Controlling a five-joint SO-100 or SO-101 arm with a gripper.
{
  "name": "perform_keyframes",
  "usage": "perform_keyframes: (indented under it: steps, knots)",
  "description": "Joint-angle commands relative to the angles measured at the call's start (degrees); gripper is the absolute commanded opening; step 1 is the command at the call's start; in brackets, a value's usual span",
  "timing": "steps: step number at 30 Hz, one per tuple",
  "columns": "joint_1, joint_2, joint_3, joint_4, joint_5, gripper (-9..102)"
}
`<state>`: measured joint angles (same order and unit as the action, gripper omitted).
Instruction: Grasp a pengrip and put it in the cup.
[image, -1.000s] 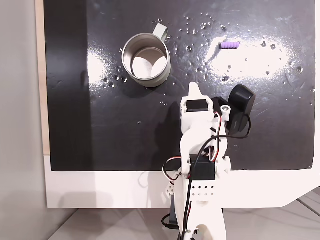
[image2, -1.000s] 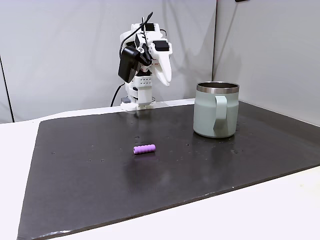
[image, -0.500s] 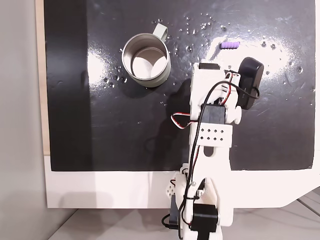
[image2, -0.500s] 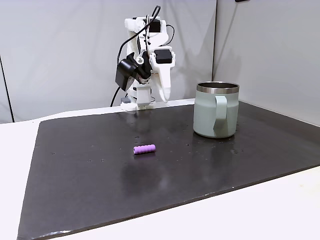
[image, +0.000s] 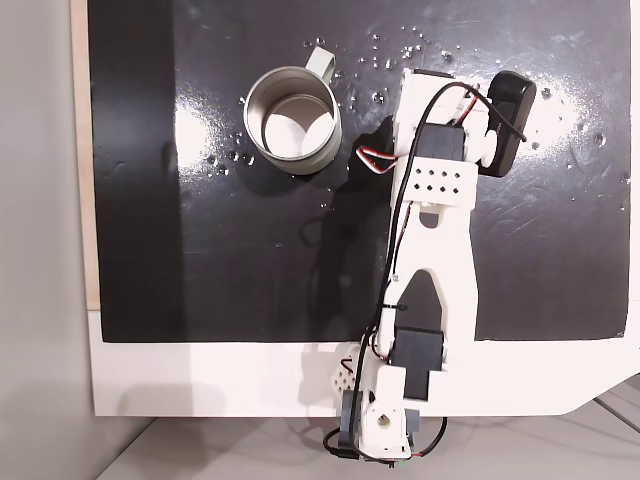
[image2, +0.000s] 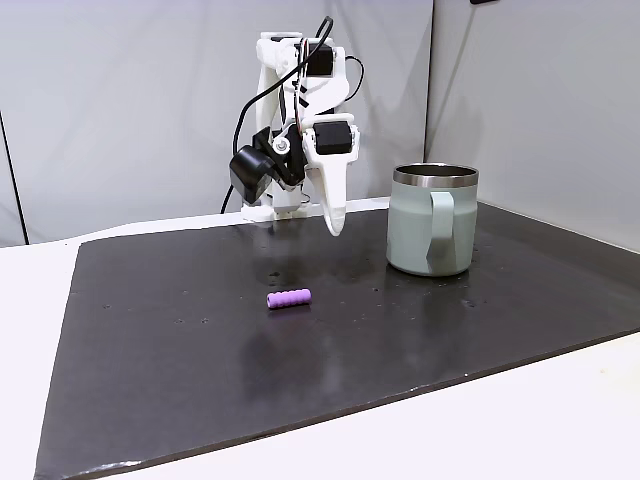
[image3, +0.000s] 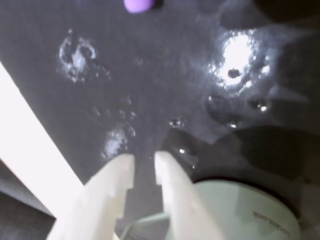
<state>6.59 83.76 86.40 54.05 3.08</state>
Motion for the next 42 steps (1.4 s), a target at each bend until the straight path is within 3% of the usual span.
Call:
perform_keyframes:
  steps: [1,9,15,36,42]
  knots:
    - [0.97,-2.81,-10.55,5.19,0.53,0]
    - [3.52,-18.46,-38.76,23.82,2.46,0]
    - [4.66,-44.65,-85.25,45.79,2.46,0]
    - [7.29,-58.97,-99.32,35.24,1.76,0]
    - [9.67,-57.39,-99.32,38.32,-3.34,0]
